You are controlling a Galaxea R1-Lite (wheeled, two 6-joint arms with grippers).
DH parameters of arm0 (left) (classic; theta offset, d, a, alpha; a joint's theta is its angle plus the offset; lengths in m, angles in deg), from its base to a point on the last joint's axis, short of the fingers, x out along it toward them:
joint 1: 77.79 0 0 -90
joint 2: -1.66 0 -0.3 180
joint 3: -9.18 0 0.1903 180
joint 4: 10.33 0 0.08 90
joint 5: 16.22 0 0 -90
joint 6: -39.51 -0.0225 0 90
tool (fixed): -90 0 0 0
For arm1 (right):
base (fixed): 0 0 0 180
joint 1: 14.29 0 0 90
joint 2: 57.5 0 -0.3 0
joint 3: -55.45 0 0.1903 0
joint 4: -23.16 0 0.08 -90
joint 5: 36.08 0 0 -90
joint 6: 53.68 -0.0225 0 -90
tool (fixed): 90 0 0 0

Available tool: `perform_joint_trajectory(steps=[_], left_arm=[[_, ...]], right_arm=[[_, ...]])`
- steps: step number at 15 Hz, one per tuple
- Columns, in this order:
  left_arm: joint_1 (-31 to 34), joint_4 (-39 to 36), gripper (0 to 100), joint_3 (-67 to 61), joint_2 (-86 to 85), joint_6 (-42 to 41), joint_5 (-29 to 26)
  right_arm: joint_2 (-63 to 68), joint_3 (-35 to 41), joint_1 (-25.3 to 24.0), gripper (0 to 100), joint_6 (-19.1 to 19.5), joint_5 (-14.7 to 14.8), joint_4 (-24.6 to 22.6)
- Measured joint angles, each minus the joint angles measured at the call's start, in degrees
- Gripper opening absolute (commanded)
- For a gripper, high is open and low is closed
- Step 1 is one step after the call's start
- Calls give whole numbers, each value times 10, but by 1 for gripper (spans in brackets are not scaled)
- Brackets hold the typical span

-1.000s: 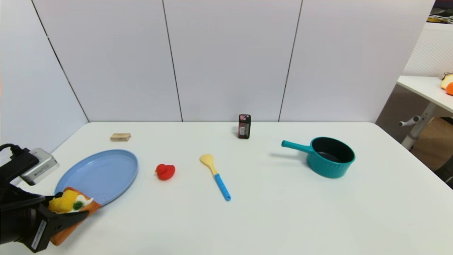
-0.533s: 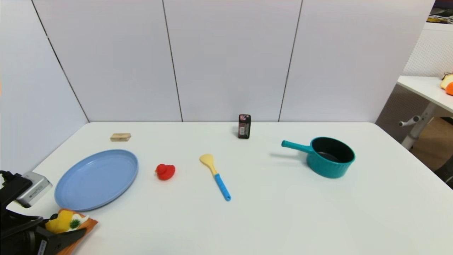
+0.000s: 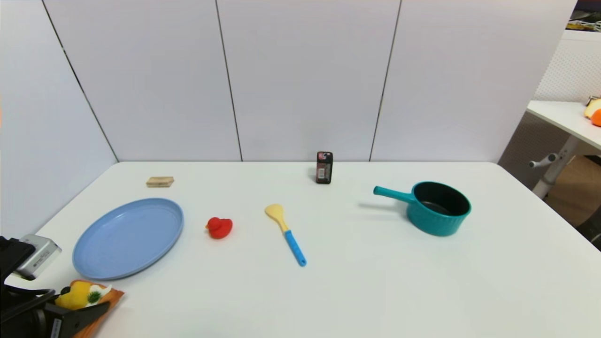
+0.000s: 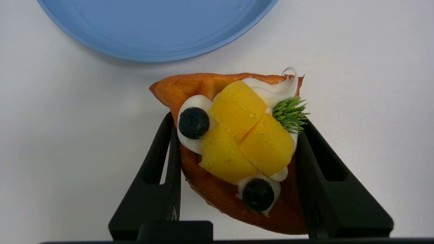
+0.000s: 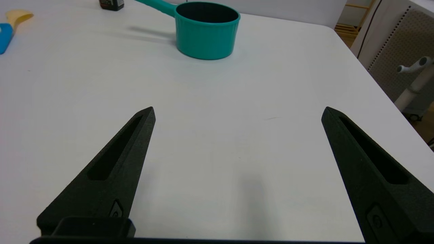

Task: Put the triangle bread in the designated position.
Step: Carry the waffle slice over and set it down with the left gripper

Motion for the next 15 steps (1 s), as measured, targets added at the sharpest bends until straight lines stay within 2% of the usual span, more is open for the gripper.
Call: perform_joint_trajectory(steps=[12,13,15], left_arm=[[9,-49,0,-1,56,3,-3],[9,-49,100,-1,59,3,-3],[9,-54,100,-1,65,5,-3]], right_arm=[[0,0,0,100,0,0,0],[0,0,0,100,0,0,0],[0,0,0,100,0,0,0]])
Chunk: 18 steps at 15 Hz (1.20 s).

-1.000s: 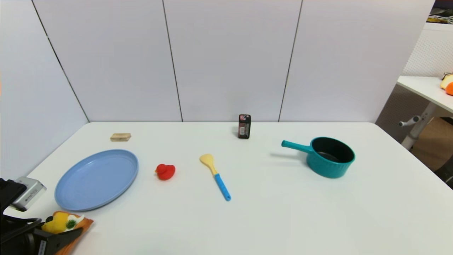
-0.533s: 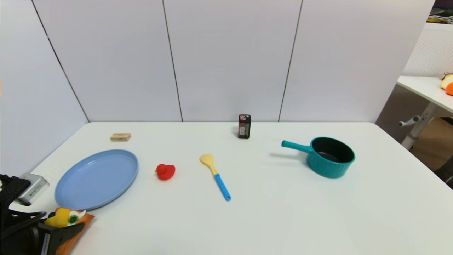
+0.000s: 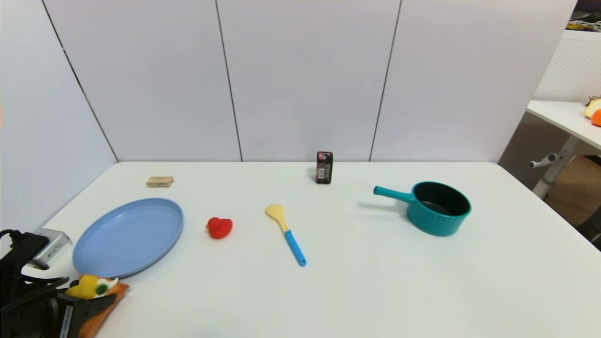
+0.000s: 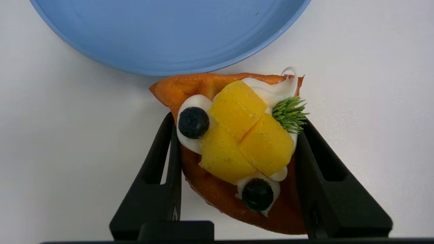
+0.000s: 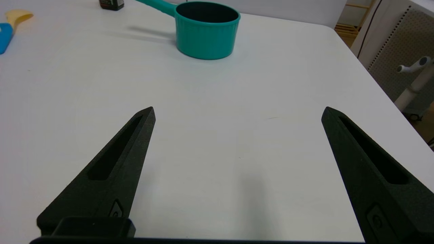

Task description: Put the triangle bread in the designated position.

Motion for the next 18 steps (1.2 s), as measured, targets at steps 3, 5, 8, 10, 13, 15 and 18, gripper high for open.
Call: perform_joint_trajectory(steps=[3,5,8,10,13,15,18], left_arm=[[0,-12,100,0,8,2,0],[0,-12,100,0,11,2,0],[0,-17,100,2,14,2,0],[0,-17,100,4,15,2,0],[0,-18,100,15,8,1,-1],[0,-16,100,25,-4,0,-2],[-1,-14,100,49,-26,-3,-4]], right_arm=[[0,0,0,100,0,0,0],[0,0,0,100,0,0,0],[0,0,0,100,0,0,0],[0,0,0,100,0,0,0],[0,0,0,100,0,0,0],[0,0,0,100,0,0,0],[0,0,0,100,0,0,0]])
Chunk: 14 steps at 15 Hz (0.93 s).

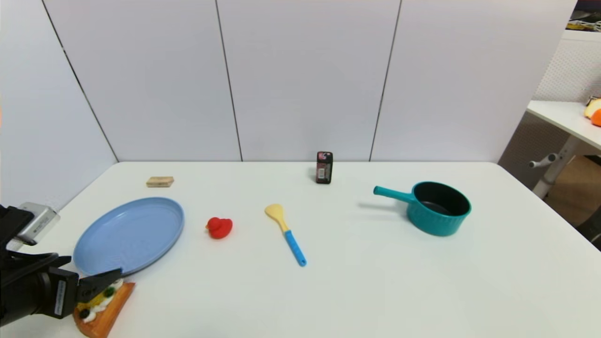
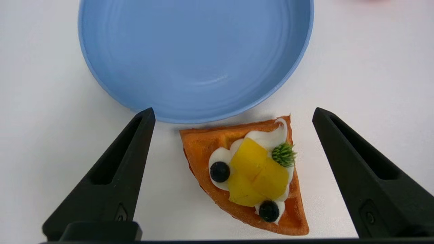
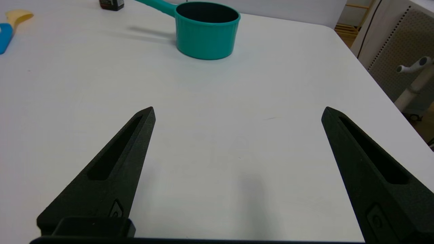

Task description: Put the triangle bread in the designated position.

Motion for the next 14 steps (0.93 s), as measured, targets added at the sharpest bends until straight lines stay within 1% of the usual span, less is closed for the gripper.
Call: perform_joint_trajectory(steps=[7,12,14], left_arm=[[0,0,100,101,-69,-4,-4],[-5,2,100,118,-164,-4,-4],[-17,18,100,116,-208,-5,-4]], right_arm=[[0,0,0,100,0,0,0],[0,0,0,100,0,0,0],[0,0,0,100,0,0,0]])
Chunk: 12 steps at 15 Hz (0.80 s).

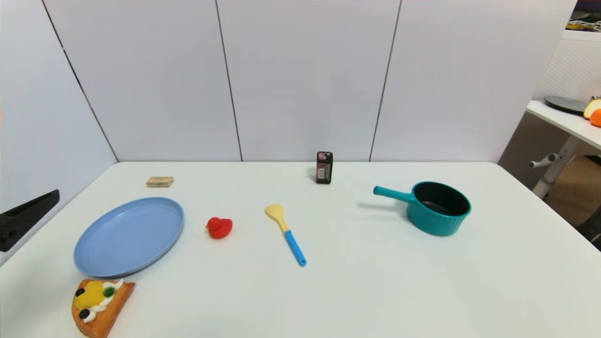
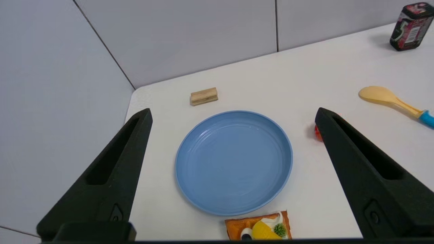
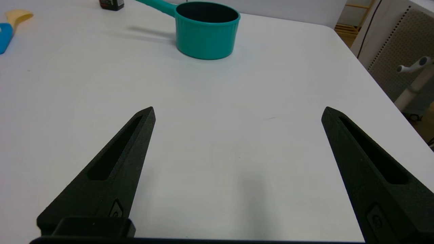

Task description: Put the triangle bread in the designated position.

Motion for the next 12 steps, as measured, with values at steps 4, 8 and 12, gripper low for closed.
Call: perform_joint_trajectory(steps=[4,8,12], left_arm=[[-15,40,100,-28,-103,3,-9],[-17,47,100,-107,-214,6,-10],[-18,38,100,-189,-291,-12,-10]], right_arm=[[0,0,0,100,0,0,0],[0,0,0,100,0,0,0],[0,0,0,100,0,0,0]])
